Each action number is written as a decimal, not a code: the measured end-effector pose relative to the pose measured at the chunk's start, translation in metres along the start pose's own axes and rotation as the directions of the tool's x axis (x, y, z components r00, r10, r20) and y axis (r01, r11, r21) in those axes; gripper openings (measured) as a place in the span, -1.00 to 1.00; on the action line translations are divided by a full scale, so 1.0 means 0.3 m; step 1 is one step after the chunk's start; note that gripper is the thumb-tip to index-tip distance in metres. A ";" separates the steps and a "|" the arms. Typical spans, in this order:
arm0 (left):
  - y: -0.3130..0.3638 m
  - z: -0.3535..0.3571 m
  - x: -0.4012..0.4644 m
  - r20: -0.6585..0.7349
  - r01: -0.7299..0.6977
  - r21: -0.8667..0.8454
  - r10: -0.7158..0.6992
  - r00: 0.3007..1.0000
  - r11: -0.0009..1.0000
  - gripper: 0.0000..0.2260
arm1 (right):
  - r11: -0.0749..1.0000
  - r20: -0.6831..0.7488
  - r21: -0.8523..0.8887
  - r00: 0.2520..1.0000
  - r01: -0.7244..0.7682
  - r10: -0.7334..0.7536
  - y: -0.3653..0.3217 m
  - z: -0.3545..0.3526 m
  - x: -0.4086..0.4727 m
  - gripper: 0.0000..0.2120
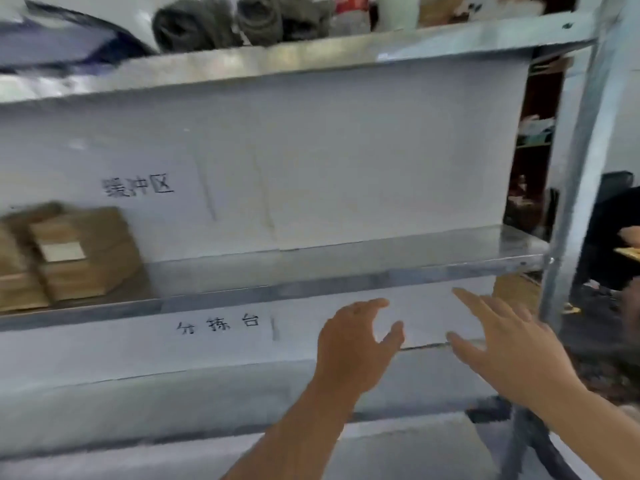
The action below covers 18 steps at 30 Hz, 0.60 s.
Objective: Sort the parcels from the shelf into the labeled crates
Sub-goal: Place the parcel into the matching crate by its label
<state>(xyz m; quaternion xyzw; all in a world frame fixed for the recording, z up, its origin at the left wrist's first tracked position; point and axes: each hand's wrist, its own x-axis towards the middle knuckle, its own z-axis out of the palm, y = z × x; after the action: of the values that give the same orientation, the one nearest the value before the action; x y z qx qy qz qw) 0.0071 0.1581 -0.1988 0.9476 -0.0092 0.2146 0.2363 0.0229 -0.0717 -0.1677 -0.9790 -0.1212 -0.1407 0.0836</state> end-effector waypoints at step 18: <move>-1.106 -1.239 -0.337 -0.318 0.407 0.078 -0.365 0.875 0.910 -0.55 | 0.791 -0.155 0.419 0.894 0.446 -0.421 -1.776 0.025 0.081 -0.40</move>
<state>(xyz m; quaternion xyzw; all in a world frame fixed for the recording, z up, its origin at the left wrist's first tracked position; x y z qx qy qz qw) -0.1949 0.6123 -0.0918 0.9017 0.2313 0.3025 0.2047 -0.0915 0.4446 -0.0984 -0.8756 -0.3687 -0.1509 0.2732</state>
